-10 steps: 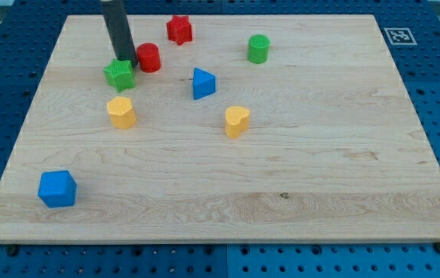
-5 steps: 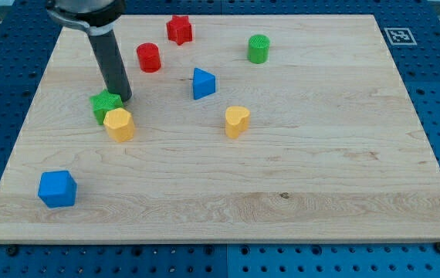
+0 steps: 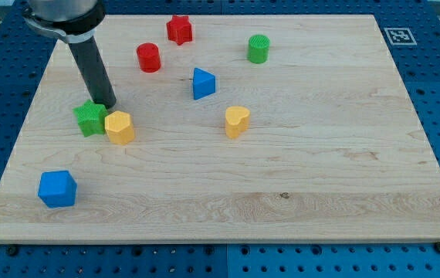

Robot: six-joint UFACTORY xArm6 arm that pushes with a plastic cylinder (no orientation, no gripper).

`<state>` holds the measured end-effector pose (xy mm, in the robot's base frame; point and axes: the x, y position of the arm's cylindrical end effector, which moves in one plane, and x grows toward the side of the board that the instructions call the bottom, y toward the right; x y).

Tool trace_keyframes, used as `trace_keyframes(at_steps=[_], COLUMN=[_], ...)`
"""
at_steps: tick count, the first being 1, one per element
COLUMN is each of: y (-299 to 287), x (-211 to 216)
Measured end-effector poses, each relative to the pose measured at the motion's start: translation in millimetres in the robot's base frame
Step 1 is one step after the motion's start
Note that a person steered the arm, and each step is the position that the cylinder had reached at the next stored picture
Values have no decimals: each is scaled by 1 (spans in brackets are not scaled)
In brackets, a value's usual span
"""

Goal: Move the green star above blue cube

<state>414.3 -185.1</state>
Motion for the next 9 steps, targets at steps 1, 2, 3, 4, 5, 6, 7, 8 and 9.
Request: trace_keyframes(at_steps=[1,2,3,4,5,6,7,8,9], y=[-8,-11,-12,-12,-12,-12,-12,-12,-12], x=[0,1,10,37,60,80,90,77,66])
